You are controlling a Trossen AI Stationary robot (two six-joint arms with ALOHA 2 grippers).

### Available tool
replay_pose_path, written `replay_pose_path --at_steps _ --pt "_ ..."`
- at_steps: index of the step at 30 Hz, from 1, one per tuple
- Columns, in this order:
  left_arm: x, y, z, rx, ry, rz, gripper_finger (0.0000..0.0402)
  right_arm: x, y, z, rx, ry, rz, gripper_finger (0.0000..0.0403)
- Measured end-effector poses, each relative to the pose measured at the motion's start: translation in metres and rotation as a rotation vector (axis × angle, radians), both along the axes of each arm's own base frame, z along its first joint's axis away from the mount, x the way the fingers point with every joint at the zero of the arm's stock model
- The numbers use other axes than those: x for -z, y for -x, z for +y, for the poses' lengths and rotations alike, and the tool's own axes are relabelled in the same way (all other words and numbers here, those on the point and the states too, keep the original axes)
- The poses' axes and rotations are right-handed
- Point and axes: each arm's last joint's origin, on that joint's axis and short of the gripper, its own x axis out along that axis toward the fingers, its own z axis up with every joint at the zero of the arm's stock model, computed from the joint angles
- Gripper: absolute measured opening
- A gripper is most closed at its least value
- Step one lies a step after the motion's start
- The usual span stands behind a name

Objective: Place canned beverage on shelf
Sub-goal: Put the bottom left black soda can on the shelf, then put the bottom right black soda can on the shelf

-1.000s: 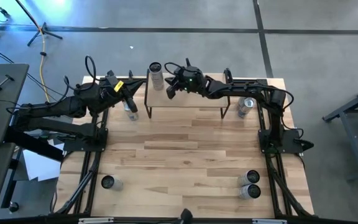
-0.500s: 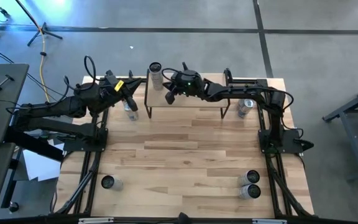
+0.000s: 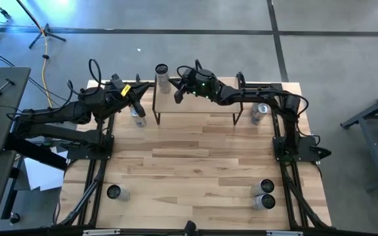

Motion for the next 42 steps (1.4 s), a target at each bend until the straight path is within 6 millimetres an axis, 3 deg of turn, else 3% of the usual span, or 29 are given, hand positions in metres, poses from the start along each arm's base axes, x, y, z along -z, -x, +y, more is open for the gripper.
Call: replay_pose_path --at_steps 10,16,21,27,35,38,42 --pt "0.000 0.000 0.000 -0.006 0.006 -0.004 0.0000 0.007 0.005 -0.004 0.014 -0.034 0.097 0.0000" --pt "0.000 0.000 0.000 -0.006 0.006 -0.004 0.0000 -0.014 0.025 -0.005 0.005 -0.036 0.187 0.0000" --pt "0.000 0.000 0.000 0.000 0.006 -0.002 0.0000 -0.039 0.053 0.003 -0.042 -0.037 0.316 0.0000" --pt "0.001 0.000 0.000 0.005 0.007 0.009 0.0000 -0.046 0.099 0.028 -0.065 -0.076 0.378 0.0000" --pt "0.004 0.000 -0.001 0.026 0.025 0.031 0.0000 -0.065 0.165 0.090 -0.097 -0.128 0.065 0.0000" --pt "0.006 -0.001 -0.002 0.072 0.028 0.048 0.0000 -0.072 0.180 0.108 -0.117 -0.125 -0.018 0.0000" --pt "0.010 -0.003 -0.005 0.214 0.040 0.088 0.0000 -0.081 0.184 0.124 -0.118 -0.116 -0.048 0.0000"
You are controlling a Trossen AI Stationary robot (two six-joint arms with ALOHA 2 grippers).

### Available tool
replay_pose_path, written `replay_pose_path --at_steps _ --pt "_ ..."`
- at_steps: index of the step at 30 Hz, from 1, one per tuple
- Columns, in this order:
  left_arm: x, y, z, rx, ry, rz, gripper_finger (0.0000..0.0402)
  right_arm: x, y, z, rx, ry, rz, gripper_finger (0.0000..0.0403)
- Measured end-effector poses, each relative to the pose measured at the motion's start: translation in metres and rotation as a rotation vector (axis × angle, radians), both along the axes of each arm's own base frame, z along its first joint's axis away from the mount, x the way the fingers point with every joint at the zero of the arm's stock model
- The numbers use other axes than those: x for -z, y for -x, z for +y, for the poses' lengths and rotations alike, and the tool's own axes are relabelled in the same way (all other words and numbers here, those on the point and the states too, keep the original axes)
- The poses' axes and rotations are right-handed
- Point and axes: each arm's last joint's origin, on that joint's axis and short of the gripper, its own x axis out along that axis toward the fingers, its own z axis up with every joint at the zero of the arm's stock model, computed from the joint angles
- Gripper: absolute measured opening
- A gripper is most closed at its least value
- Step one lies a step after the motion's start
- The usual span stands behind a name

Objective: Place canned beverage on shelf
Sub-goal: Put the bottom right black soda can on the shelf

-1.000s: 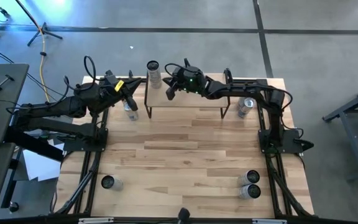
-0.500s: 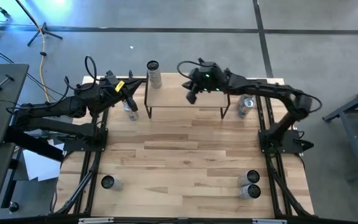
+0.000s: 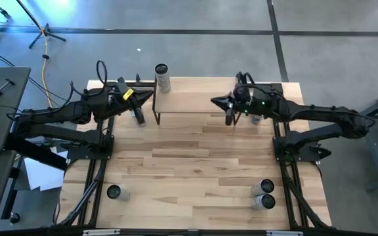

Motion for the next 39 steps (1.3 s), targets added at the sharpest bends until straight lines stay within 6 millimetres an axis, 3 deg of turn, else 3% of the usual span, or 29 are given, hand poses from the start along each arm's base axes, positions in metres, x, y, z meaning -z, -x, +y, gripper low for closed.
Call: replay_pose_path --at_steps 4,7,16,24,27,30,35,39 --pt "0.003 -0.001 -0.008 0.286 0.054 0.022 0.0000 -0.010 -0.002 0.012 -0.048 0.002 -0.032 0.0000" --pt "0.004 -0.001 -0.012 0.379 0.113 0.018 0.0000 -0.013 -0.003 0.019 -0.077 -0.012 -0.040 0.0000" --pt "0.006 -0.003 -0.012 0.385 0.152 0.027 0.0001 -0.014 -0.004 0.030 -0.102 -0.191 -0.085 0.0000" --pt "0.009 -0.007 -0.011 0.370 0.156 0.046 0.0001 -0.022 -0.004 0.033 -0.162 -0.219 -0.159 0.0007" --pt "0.009 -0.006 -0.010 0.345 0.155 0.042 0.0001 -0.024 -0.004 0.036 -0.244 -0.263 -0.176 0.0040" --pt "0.009 -0.006 -0.009 0.307 0.194 0.025 0.0001 -0.021 -0.005 0.040 -0.337 -0.349 -0.136 0.0098" --pt "0.009 -0.006 -0.008 0.261 0.274 -0.006 0.0001 -0.005 -0.002 0.062 -0.547 -0.553 0.079 0.0208" --pt "0.009 -0.006 -0.008 0.247 0.311 -0.021 0.0001 0.005 0.004 0.086 -0.676 -0.713 0.252 0.0273"
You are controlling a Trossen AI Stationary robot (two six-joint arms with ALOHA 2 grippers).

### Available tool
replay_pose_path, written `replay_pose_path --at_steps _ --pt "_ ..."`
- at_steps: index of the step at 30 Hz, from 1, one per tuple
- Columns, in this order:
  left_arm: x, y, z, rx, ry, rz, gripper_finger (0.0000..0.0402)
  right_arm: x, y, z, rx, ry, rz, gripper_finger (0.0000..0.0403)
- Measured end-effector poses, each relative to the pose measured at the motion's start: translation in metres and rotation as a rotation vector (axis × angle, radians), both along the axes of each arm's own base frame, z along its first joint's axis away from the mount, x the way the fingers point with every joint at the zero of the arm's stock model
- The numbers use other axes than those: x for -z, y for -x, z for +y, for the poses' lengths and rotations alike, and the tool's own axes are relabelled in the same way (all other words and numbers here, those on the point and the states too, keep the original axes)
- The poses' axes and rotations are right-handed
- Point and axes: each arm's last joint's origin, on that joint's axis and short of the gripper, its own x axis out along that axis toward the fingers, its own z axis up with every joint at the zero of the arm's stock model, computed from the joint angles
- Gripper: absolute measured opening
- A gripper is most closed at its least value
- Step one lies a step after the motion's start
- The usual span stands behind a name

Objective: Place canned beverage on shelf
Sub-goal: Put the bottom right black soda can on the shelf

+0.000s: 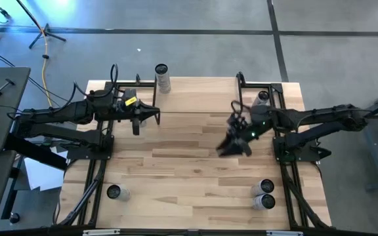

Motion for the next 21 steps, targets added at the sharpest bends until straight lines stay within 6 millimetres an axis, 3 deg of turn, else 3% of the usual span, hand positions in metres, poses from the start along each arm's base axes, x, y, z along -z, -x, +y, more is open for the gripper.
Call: replay_pose_path --at_steps 4,11,18,21 --pt "-0.001 0.000 0.001 -0.023 0.030 -0.020 0.0001 -0.003 0.003 0.016 -0.098 -0.100 0.036 0.0303" --pt "-0.010 -0.001 0.000 -0.020 0.006 -0.107 0.0001 -0.003 0.005 0.028 -0.035 -0.109 0.052 0.0309" --pt "-0.015 0.003 -0.005 0.154 -0.096 -0.136 0.0001 -0.009 -0.002 0.016 0.409 -0.088 -0.045 0.0309" --pt "-0.015 0.007 -0.006 0.174 -0.125 -0.128 0.0001 -0.016 -0.004 0.011 0.519 -0.128 -0.110 0.0309"
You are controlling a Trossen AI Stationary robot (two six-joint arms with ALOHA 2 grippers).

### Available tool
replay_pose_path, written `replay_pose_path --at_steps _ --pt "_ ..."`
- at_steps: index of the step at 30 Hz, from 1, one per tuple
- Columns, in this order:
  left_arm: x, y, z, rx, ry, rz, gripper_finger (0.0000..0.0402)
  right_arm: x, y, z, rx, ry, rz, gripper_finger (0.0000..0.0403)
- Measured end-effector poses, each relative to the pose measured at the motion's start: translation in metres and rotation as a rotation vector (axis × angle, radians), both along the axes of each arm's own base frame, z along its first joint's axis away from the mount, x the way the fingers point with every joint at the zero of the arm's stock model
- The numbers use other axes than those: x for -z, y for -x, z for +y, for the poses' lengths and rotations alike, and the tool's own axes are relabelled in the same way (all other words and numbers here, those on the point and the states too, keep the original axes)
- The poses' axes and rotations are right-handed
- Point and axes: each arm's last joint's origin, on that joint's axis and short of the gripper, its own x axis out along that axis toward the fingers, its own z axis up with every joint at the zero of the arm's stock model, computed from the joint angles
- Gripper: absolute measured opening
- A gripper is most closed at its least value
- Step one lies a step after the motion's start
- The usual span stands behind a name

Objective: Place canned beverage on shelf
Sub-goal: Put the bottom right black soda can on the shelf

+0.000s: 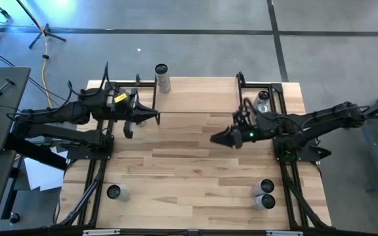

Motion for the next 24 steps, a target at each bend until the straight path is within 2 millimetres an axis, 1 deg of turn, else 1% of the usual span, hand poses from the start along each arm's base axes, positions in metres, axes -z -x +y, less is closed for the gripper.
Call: replay_pose_path --at_steps 3,5,8,10,11,12,15,18,21,24 --pt "0.001 0.003 0.000 0.003 -0.036 0.020 0.0001 -0.006 -0.001 -0.003 0.055 0.060 -0.061 0.0311" --pt "0.002 0.005 0.000 0.004 -0.051 0.033 0.0001 -0.004 0.000 -0.004 0.133 0.057 -0.041 0.0319" --pt "0.003 0.006 -0.001 0.004 -0.051 0.040 0.0001 0.003 0.001 -0.004 0.164 0.038 0.033 0.0353" --pt "0.003 0.007 -0.001 0.004 -0.051 0.043 0.0001 0.008 0.001 -0.003 0.132 0.026 0.084 0.0384" --pt "0.003 0.007 -0.001 0.004 -0.051 0.043 0.0001 0.009 0.001 -0.002 0.098 0.009 0.092 0.0392" --pt "0.003 0.007 -0.001 0.004 -0.052 0.041 0.0001 0.008 0.001 -0.001 0.060 -0.012 0.088 0.0392" --pt "0.002 0.007 -0.001 0.004 -0.052 0.041 0.0001 0.001 0.002 -0.001 -0.035 -0.094 0.028 0.0370" --pt "0.003 0.007 -0.001 0.004 -0.052 0.041 0.0001 -0.010 0.004 0.006 -0.095 -0.169 -0.057 0.0354" --pt "0.003 0.007 -0.001 0.003 -0.052 0.041 0.0001 -0.016 0.008 0.019 -0.143 -0.146 -0.120 0.0351" --pt "0.002 0.007 -0.001 0.003 -0.052 0.040 0.0001 -0.020 0.012 0.032 -0.108 -0.129 -0.167 0.0351"
